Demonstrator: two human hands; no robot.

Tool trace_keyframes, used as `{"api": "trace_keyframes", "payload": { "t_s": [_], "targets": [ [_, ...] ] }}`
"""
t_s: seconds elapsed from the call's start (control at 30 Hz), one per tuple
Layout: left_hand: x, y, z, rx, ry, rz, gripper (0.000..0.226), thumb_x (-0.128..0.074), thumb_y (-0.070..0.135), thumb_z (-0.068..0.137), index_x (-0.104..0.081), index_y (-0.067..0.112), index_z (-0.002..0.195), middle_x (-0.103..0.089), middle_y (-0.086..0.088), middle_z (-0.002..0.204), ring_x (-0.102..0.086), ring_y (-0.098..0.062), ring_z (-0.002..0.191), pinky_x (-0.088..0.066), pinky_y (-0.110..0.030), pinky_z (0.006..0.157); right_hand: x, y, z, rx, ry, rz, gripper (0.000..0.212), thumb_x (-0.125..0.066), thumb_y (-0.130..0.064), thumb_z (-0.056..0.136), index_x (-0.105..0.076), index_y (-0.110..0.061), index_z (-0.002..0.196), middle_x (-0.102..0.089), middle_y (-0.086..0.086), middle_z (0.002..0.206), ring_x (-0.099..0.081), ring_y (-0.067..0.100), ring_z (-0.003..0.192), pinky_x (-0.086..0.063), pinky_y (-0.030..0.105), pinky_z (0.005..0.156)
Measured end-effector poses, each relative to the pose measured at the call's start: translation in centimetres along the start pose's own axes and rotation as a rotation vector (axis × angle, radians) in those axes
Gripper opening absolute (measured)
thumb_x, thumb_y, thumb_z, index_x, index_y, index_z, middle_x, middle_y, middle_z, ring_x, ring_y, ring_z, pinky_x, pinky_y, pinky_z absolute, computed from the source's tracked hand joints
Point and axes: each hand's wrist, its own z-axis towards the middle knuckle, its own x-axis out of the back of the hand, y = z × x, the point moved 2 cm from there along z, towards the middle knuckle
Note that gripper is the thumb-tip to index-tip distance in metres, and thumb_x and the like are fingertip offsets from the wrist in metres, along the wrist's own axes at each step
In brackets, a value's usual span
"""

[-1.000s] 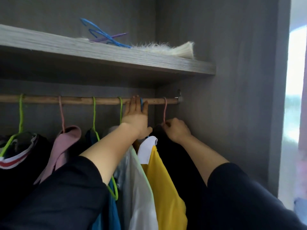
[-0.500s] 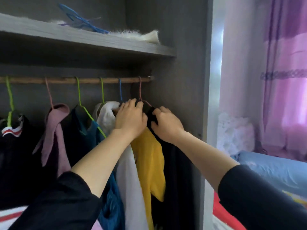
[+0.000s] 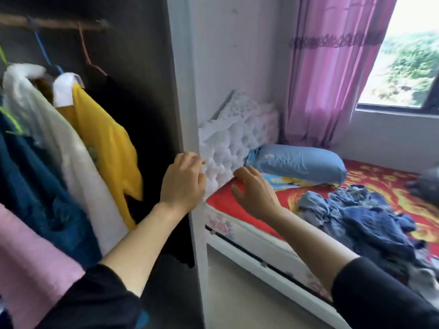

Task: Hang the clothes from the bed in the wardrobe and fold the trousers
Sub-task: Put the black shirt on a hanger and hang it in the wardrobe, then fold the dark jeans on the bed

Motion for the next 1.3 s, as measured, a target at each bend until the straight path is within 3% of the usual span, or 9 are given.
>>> {"api": "trace_keyframes", "payload": {
  "t_s": [0.3,0.43,0.63,0.97,1.2,1.3],
  "targets": [
    [-22.0,21.6,-2.7,-0.068,-0.527,-0.052,0.039,-0.041,0.021,0.090,-0.051,0.017,0.127,-0.050,-0.004,0.128,-0.044,-0.023,0.116,-0.044,-0.037,0.089,7.2,24.9,-13.8,-0.319,-0.259,-0.279,0.029,-0.053,-0.026,0.087,-0.052,-0.012,0.113,-0.051,0.005,0.112,-0.051,0.027,0.109,-0.043,0.035,0.079],
    [-29.8,32.9,-3.2,-0.106,-0.667,-0.120,0.037,-0.038,0.023,0.092,-0.049,0.017,0.126,-0.050,-0.005,0.126,-0.044,-0.024,0.115,-0.042,-0.038,0.088,13.3,35.7,-19.2,-0.489,-0.349,-0.352,0.030,-0.055,-0.026,0.088,-0.051,-0.012,0.115,-0.049,0.006,0.112,-0.049,0.026,0.111,-0.044,0.036,0.081],
    [-38.3,45.4,-2.2,-0.189,-0.809,-0.154,0.035,-0.039,0.025,0.092,-0.049,0.017,0.124,-0.049,-0.005,0.126,-0.043,-0.024,0.118,-0.042,-0.039,0.091,19.8,48.2,-24.8,-0.749,-0.358,-0.375,0.030,-0.052,-0.026,0.087,-0.051,-0.012,0.113,-0.050,0.006,0.113,-0.051,0.028,0.110,-0.045,0.036,0.082],
    [-54.8,55.8,3.8,-0.236,-0.999,-0.195,0.038,-0.041,0.024,0.091,-0.047,0.016,0.128,-0.046,-0.007,0.128,-0.041,-0.025,0.122,-0.041,-0.039,0.095,20.7,66.6,-24.6,-0.976,-0.414,-0.309,0.025,-0.051,-0.027,0.089,-0.050,-0.010,0.107,-0.049,0.006,0.111,-0.053,0.029,0.105,-0.045,0.036,0.078],
    [-69.8,60.0,9.0,-0.152,-1.144,-0.197,0.034,-0.040,0.026,0.094,-0.047,0.015,0.125,-0.046,-0.008,0.128,-0.041,-0.027,0.121,-0.042,-0.040,0.095,17.4,81.2,-21.2,-1.097,-0.506,-0.223,0.027,-0.049,-0.026,0.089,-0.048,-0.010,0.112,-0.050,0.008,0.116,-0.053,0.028,0.106,-0.042,0.033,0.076],
    [-75.3,61.5,10.2,-0.088,-1.178,-0.218,0.035,-0.041,0.026,0.094,-0.046,0.015,0.127,-0.042,-0.006,0.132,-0.037,-0.026,0.123,-0.043,-0.042,0.094,15.0,86.3,-20.6,-1.125,-0.558,-0.192,0.025,-0.050,-0.023,0.089,-0.049,-0.009,0.110,-0.049,0.009,0.117,-0.050,0.027,0.110,-0.041,0.034,0.085]
  ]
}}
